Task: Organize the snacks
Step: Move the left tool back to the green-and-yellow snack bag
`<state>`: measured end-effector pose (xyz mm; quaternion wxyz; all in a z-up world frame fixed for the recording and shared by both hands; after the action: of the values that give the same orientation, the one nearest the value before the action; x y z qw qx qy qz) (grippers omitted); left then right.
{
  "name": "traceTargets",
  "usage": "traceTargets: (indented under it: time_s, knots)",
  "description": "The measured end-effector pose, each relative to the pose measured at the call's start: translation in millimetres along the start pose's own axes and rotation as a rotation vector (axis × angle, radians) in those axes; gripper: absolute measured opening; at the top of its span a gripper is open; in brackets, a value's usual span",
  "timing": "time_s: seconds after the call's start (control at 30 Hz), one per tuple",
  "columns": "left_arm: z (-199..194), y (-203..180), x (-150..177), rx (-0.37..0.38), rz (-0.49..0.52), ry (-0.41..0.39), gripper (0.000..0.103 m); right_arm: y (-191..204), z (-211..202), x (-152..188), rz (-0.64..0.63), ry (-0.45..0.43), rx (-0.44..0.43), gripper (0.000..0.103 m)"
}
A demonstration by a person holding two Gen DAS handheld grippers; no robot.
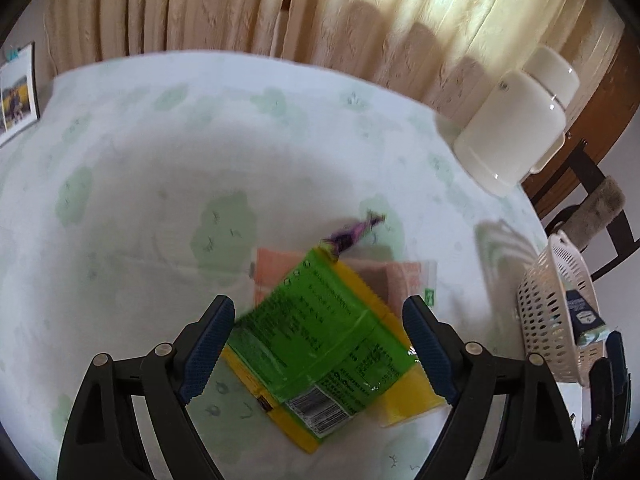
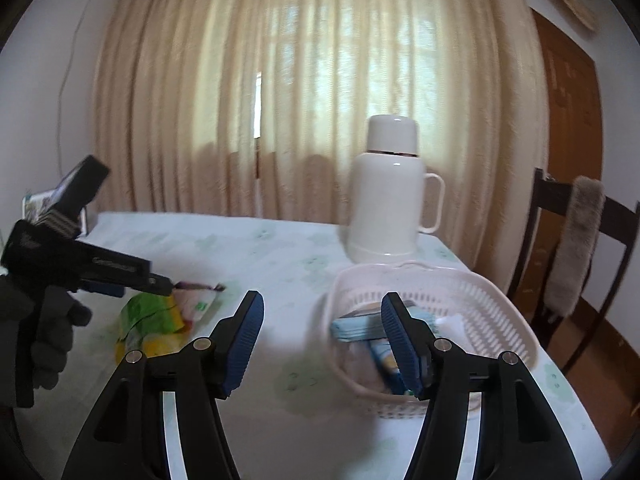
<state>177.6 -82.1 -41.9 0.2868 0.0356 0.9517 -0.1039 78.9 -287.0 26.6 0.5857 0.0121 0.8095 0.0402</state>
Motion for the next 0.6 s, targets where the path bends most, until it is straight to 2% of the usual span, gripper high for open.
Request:
traceTargets:
  time_s: [0.07,0.33,0.6]
  knots:
    - [2.4,-1.0,1.8,-0.024,0.006,-0.002,0.085,-0.2,-0.1,1.0,0.002,0.002,-0.002,0.066]
    - [5.3,12.0,12.6,-0.097,0.012,0.020,0.093,1.0,0.0,-0.9,0.001,0.014,-0.014,0.067]
    - [-5.8,35.5,33.8,-0.119,0.007,0.030,0.096,1.3,0.3,-0.6,0.003,0.018,-0.017,0.067]
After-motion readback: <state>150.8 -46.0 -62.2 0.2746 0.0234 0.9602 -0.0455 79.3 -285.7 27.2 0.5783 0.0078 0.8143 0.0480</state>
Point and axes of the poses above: each gripper's, at about its wrist camera, not at the fingertips, and z roughly the way its jaws point, y to its left, x to its underside, the point moved 9 cm from there along z, roughly the way its jaws point, and after that the axes turned 9 degrees about z, right-handed, at the moved point
